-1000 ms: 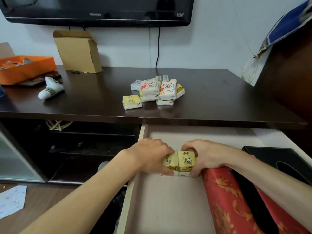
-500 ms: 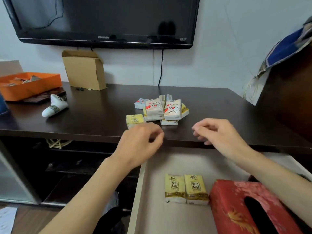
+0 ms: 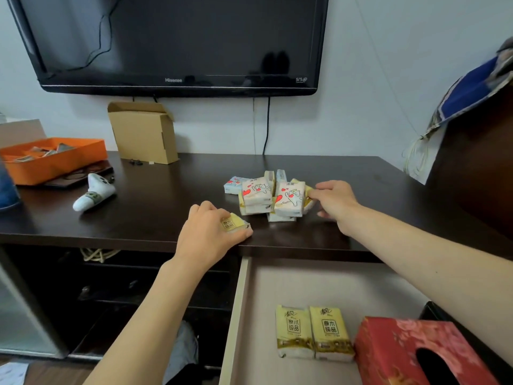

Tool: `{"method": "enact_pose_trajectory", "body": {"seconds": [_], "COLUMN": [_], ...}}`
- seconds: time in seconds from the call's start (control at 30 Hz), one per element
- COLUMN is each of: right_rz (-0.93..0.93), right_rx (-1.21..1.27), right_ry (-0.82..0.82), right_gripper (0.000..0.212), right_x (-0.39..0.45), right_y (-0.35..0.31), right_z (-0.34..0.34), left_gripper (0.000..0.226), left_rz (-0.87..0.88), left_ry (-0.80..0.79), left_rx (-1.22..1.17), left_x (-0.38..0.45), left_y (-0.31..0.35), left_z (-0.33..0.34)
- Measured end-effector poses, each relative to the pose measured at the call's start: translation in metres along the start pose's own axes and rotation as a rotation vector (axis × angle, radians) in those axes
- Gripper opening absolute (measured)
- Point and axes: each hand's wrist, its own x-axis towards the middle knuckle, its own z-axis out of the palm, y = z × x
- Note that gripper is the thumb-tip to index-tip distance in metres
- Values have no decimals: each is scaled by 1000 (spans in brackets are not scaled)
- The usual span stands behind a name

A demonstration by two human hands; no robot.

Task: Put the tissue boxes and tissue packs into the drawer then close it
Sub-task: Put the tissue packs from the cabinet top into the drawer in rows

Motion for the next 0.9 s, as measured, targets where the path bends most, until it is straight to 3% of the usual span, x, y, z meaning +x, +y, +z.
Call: {"method": "enact_pose_trajectory", "body": {"seconds": [0.13, 0.33, 0.4, 0.53, 0.63, 0.73, 0.9], "right_rz": [-110, -194, -226, -312, -232, -228, -382], "right_rx": [-101, -663, -763, -666, -750, -748, -783], "right_ry": [141, 30, -29, -270, -434, -413, -282], "right_gripper": [39, 35, 49, 87, 98, 88, 83], "right_x": [-22, -60, -61, -61, -58, -57, -80], "right_y": [7, 24, 25, 14, 5, 4, 3], "right_z": [-29, -73, -79, -79, -77, -77, -93], "left_gripper": [70, 68, 66, 64, 60, 62, 72], "left_rz": [21, 27, 26, 84, 141, 211, 301], "left_ry": [-68, -208, -189, -69, -47, -213, -543], "left_rx": [22, 65, 40, -75, -232, -345, -303], "left_x": [-6, -11, -16, -25, -37, -57, -87], "left_y": [0, 7, 10, 14, 20, 29, 47], "left_z": [-5, -16, -19, -31, -42, -48, -39]}}
